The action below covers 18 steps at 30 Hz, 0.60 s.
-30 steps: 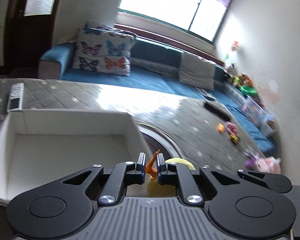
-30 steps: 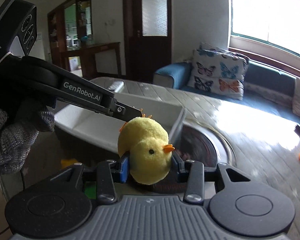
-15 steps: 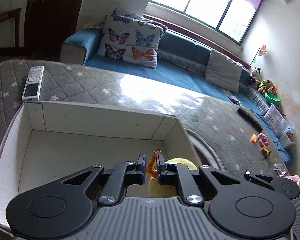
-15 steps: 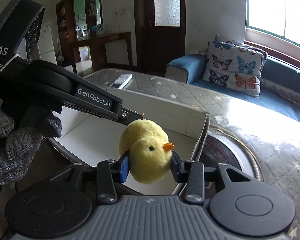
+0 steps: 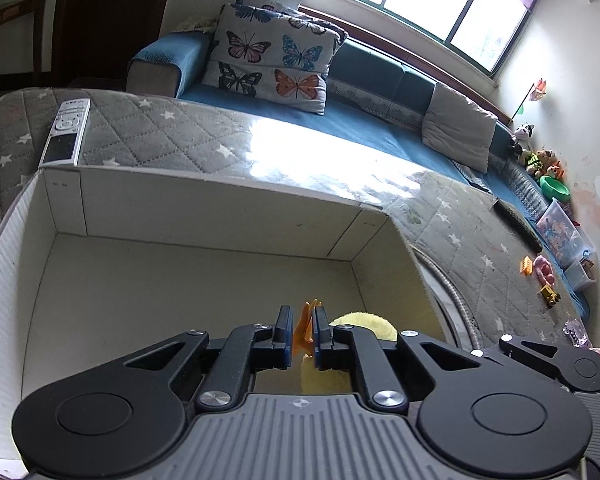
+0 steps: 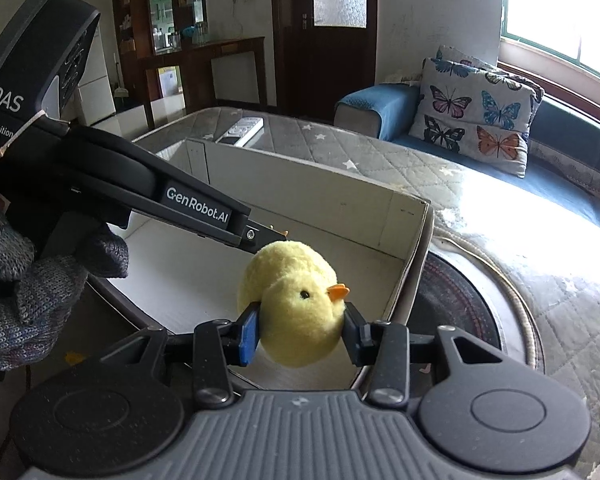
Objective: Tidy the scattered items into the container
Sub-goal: 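Carry the plush chick with the right gripper over the cardboard box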
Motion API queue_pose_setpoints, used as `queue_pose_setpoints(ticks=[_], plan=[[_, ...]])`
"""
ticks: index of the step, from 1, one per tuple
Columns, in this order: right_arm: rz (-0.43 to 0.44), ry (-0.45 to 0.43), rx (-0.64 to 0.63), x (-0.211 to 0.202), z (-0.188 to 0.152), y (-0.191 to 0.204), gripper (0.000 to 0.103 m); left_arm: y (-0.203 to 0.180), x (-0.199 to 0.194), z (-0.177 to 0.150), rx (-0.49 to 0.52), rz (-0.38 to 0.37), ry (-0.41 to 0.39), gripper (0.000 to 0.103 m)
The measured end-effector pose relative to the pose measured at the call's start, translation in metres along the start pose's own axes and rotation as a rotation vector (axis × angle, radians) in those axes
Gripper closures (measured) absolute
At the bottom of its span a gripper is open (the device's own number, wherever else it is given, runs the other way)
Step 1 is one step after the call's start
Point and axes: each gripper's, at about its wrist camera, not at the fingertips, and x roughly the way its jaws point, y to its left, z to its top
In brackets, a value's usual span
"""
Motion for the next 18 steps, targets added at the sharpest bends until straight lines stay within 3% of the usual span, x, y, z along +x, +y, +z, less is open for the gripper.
queue_pose_setpoints(ticks=[18], plan=[[-0.006,-0.007,0.000,-0.0044,0.0006,0.0057,0.050,0.0050,0.0030,-0.0027,-0.005,0.008,0.024,0.092]])
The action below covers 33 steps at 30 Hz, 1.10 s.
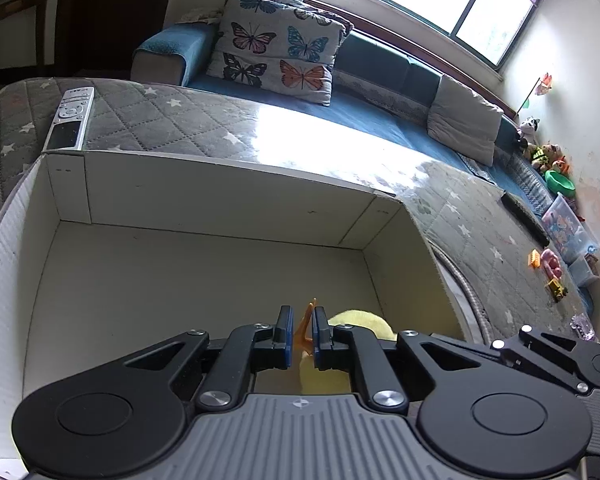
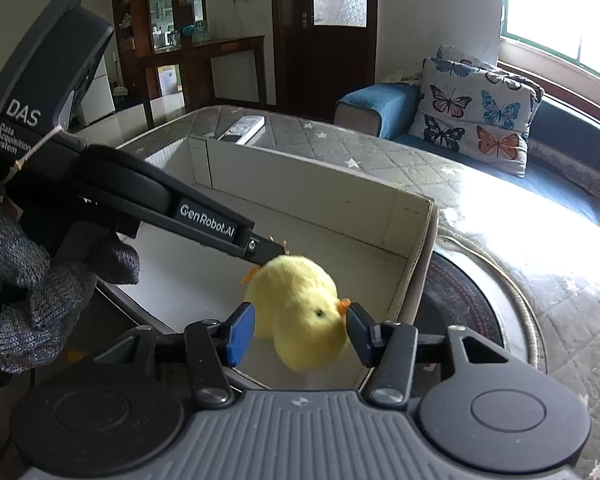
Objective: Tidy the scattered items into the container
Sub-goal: 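Carry the plush chick with the right gripper over the cardboard box, then open the right gripper to drop the chick into the box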
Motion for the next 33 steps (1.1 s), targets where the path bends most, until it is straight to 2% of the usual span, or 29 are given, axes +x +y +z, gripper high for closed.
queue_pose_setpoints(ticks=[4,8,11,13,24,33], plan=[[-0.004,-0.011,0.009,-0.005,0.000,-0.002,0.050,-0.002,-0.001,-0.001,0.004,0.002,-0.001,0.092],[-0.017,-0.030,0.018,-0.013,-0.001,-0.004,0.050,-0.005,-0.007,-0.003,0.013,0.003,-0.008,0.083],[-0.020,-0.053,0.026,-0.025,-0.002,-0.004,0.050,-0.007,-0.014,-0.005,0.017,0.000,-0.021,0.081],[-0.023,-0.069,0.030,-0.034,-0.005,-0.003,0.046,-0.008,-0.020,-0.006,0.017,0.005,-0.031,0.078],[-0.050,-0.091,0.059,-0.074,-0.030,0.011,0.043,-0.025,-0.065,-0.029,0.036,-0.011,-0.074,0.078],[-0.055,-0.100,0.066,-0.100,-0.055,0.025,0.042,-0.043,-0.106,-0.065,0.066,-0.022,-0.111,0.076]])
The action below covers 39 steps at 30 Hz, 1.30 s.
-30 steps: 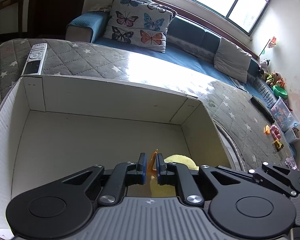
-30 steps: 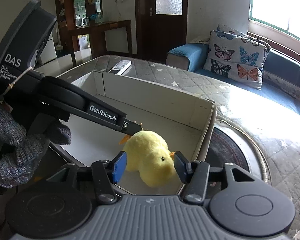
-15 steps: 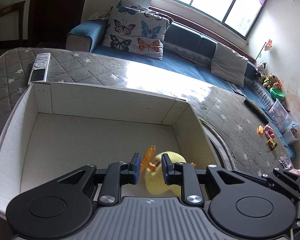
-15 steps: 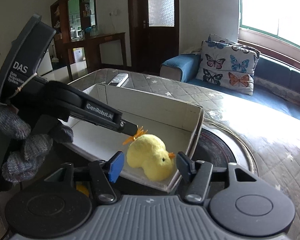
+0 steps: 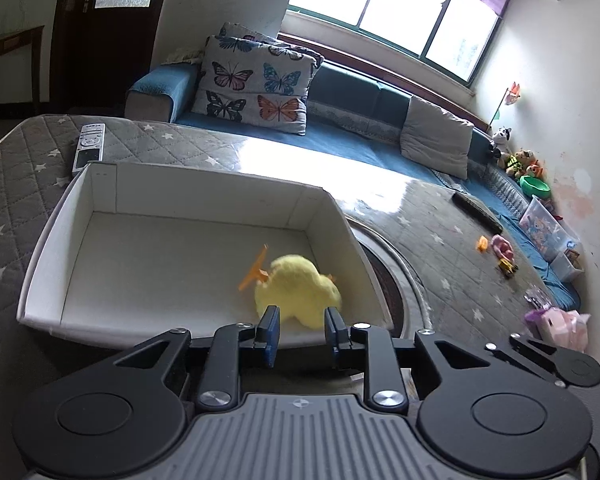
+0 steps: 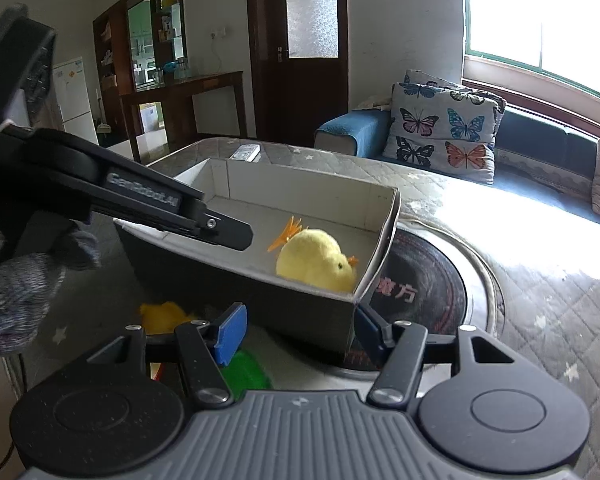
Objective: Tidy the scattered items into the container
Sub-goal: 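Open the right gripper to drop the chick into the box, then move the right tool back toward the orange rubber duck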
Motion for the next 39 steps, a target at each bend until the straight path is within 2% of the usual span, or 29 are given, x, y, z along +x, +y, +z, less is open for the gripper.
queue_pose_setpoints(ticks=[4,6,18,27,33,39], plan=[[0.004,-0.001,0.005,-0.009,-0.012,0.002,0.041,-0.007,-0.014,-0.015,0.007,0.004,-0.010,0.076],[0.004,-0.003,0.007,-0.012,-0.018,0.003,0.034,-0.011,-0.021,-0.021,0.009,0.004,-0.016,0.076],[0.028,-0.010,0.013,-0.034,-0.050,0.002,0.033,-0.027,-0.050,-0.065,0.004,0.017,-0.026,0.075],[0.040,-0.019,0.018,-0.043,-0.064,-0.002,0.033,-0.034,-0.066,-0.103,0.002,0.010,0.003,0.075],[0.070,-0.006,0.051,-0.038,-0.065,-0.011,0.035,-0.041,-0.070,-0.126,0.022,0.010,0.025,0.075],[0.119,0.014,0.071,-0.024,-0.061,-0.012,0.046,-0.043,-0.068,-0.137,0.033,0.004,0.041,0.075]])
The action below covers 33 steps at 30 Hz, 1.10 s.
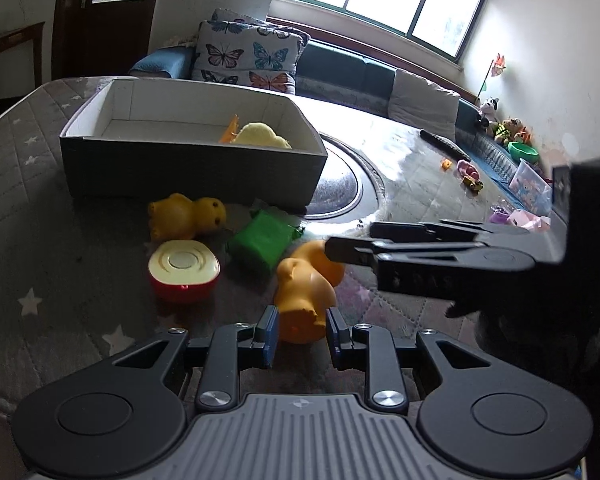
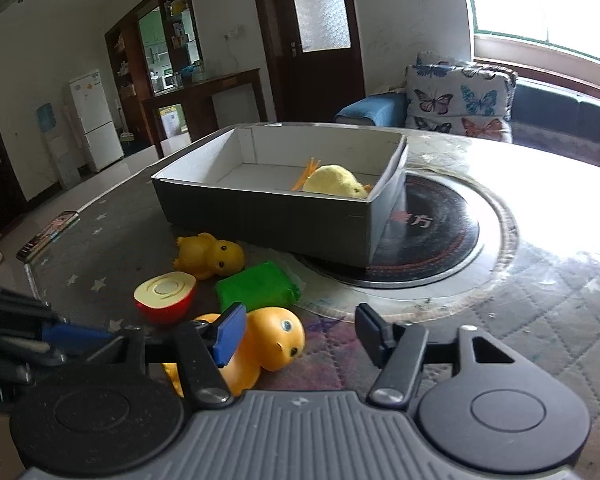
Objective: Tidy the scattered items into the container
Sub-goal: 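Move the right tool back toward the orange rubber duck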
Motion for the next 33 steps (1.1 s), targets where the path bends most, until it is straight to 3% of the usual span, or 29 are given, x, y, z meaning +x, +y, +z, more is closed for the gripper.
queue_pose_setpoints(ticks=[14,25,33], plan=[[0.031,0.048,0.051,0.023,0.004,0.000,0.057,0.017,0.018,0.001,-0.042,-0.055,0.025,0.073],[-0.043,0.097,0.002,0.019,0.007,0.021,0.060,0.043,0.018,0.004,-0.060,-0.171,0.032,0.073],[-0.077,0.082,0.072,0.027,0.015,0.021,0.060,0.054,0.021,0.011,-0.034,-0.225,0.064,0.072]])
